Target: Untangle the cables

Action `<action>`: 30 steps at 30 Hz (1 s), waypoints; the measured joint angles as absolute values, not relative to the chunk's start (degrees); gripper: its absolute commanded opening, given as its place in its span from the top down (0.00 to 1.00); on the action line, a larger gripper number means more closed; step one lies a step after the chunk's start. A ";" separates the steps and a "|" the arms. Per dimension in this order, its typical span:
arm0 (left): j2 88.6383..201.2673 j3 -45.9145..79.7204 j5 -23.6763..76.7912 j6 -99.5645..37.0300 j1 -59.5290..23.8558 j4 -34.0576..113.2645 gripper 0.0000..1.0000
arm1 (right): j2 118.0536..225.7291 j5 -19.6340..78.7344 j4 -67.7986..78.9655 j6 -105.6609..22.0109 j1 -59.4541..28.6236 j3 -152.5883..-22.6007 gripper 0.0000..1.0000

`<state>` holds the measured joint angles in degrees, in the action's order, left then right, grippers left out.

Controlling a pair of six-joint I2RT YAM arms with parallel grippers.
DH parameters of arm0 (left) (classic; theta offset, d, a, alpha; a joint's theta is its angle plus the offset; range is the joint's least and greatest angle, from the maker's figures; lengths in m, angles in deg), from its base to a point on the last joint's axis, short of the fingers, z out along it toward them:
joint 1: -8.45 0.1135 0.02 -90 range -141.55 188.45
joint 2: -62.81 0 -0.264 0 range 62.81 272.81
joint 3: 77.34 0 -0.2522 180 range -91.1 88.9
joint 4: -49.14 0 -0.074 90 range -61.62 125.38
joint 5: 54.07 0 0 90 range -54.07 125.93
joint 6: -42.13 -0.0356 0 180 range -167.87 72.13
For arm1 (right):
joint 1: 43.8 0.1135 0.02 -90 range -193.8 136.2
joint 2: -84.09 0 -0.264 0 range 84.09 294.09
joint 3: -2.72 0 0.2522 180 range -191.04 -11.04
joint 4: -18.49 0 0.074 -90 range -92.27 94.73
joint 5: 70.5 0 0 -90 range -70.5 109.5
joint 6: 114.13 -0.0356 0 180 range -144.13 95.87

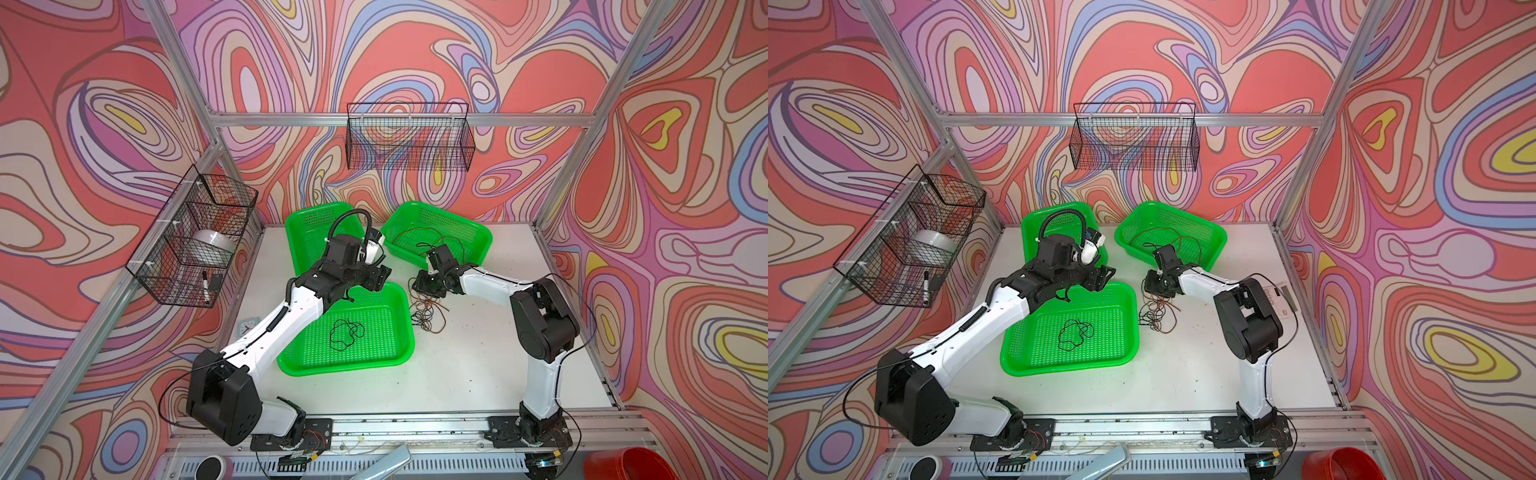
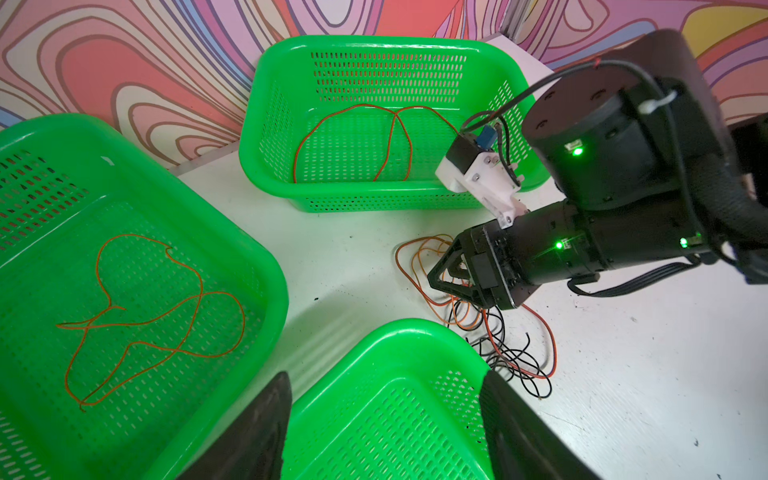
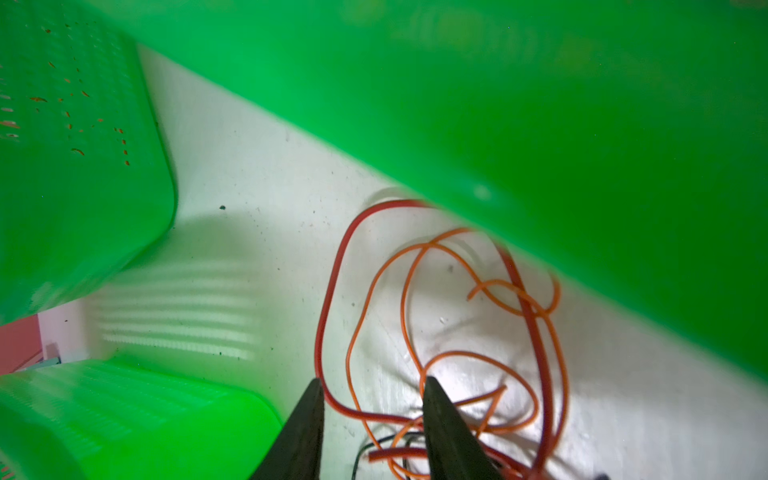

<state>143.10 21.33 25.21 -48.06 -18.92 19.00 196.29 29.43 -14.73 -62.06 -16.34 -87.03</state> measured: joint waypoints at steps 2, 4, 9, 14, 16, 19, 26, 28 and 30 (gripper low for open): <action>142.56 21.75 25.21 -48.08 -18.92 19.02 0.26 | 195.05 28.01 -15.19 -62.43 -15.99 -86.33 0.58; 142.29 21.86 25.23 -48.10 -18.92 19.02 0.26 | 193.54 26.17 -15.47 -62.84 -15.55 -85.54 0.57; 141.96 21.94 25.25 -48.30 -18.92 19.09 0.27 | 190.30 23.57 -15.41 -63.76 -15.20 -84.34 0.55; 141.96 21.94 25.25 -48.61 -18.92 19.09 0.26 | 190.74 23.73 -14.99 -65.05 -15.20 -84.25 0.53; 141.96 21.94 25.25 -48.78 -18.92 19.09 0.26 | 191.31 24.03 -14.71 -65.84 -15.15 -84.01 0.53; 141.96 21.94 25.25 -49.17 -18.92 19.07 0.26 | 192.36 24.56 -14.14 -66.76 -15.13 -83.64 0.53; 141.96 21.94 25.27 -49.70 -18.90 19.07 0.26 | 195.22 25.85 -12.96 -67.43 -15.13 -83.88 0.54; 141.96 21.94 25.27 -49.81 -18.81 19.05 0.26 | 195.88 26.15 -11.93 -67.52 -15.11 -84.43 0.55; 141.96 21.94 25.27 -49.81 -18.59 19.05 0.26 | 196.53 26.57 -10.91 -67.61 -15.11 -84.95 0.59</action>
